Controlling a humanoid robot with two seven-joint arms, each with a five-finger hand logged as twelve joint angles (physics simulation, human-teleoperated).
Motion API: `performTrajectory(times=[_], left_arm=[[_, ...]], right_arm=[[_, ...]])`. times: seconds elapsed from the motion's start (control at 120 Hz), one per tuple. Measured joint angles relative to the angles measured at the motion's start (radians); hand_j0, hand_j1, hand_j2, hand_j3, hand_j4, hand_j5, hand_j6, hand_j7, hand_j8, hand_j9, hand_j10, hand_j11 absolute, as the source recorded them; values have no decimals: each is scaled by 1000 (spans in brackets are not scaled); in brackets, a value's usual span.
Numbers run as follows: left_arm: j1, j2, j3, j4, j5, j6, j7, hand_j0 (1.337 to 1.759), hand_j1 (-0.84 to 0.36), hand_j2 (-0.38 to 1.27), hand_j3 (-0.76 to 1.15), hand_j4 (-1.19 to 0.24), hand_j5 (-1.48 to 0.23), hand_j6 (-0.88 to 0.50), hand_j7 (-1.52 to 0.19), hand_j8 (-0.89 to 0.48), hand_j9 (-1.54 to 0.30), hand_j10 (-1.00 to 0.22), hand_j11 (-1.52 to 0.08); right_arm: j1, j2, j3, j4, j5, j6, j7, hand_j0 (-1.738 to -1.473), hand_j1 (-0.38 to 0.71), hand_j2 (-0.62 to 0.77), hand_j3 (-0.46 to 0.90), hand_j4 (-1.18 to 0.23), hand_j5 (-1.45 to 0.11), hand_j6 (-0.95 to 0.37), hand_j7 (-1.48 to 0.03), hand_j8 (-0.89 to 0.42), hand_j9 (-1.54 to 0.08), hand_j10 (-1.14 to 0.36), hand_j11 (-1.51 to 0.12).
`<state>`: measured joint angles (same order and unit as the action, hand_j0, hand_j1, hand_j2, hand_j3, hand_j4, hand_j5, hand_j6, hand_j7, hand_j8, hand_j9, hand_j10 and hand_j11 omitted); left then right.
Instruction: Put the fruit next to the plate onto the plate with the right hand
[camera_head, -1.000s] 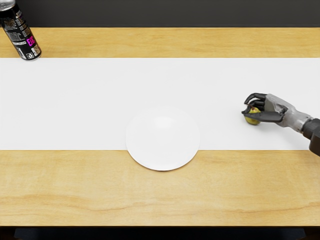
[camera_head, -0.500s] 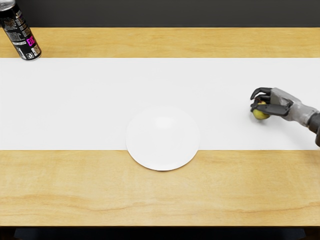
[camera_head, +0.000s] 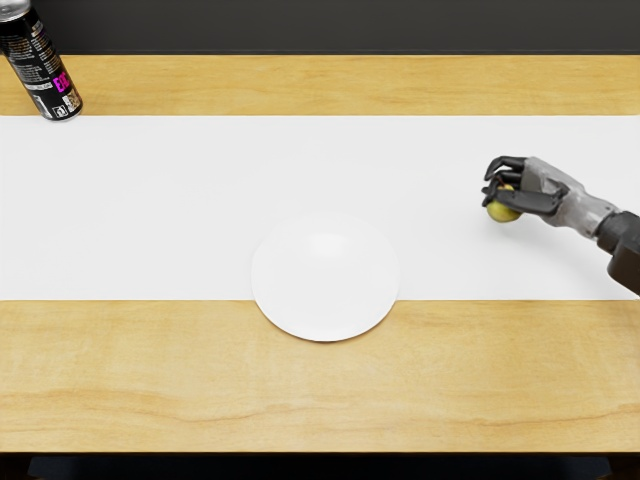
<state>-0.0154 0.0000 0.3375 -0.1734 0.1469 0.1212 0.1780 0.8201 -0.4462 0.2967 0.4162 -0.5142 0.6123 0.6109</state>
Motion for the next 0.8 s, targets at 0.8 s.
performTrajectory(times=[0.8], left_arm=[[0, 0, 0, 0, 0, 0, 0, 1658, 349, 0, 0, 0, 0, 0, 0, 0, 0, 0, 0]], right_arm=[[-3, 98, -17, 372, 98, -1, 0, -1643, 604, -54, 0, -635, -1210, -878, -1134, -737, -1204, -586, -1173]])
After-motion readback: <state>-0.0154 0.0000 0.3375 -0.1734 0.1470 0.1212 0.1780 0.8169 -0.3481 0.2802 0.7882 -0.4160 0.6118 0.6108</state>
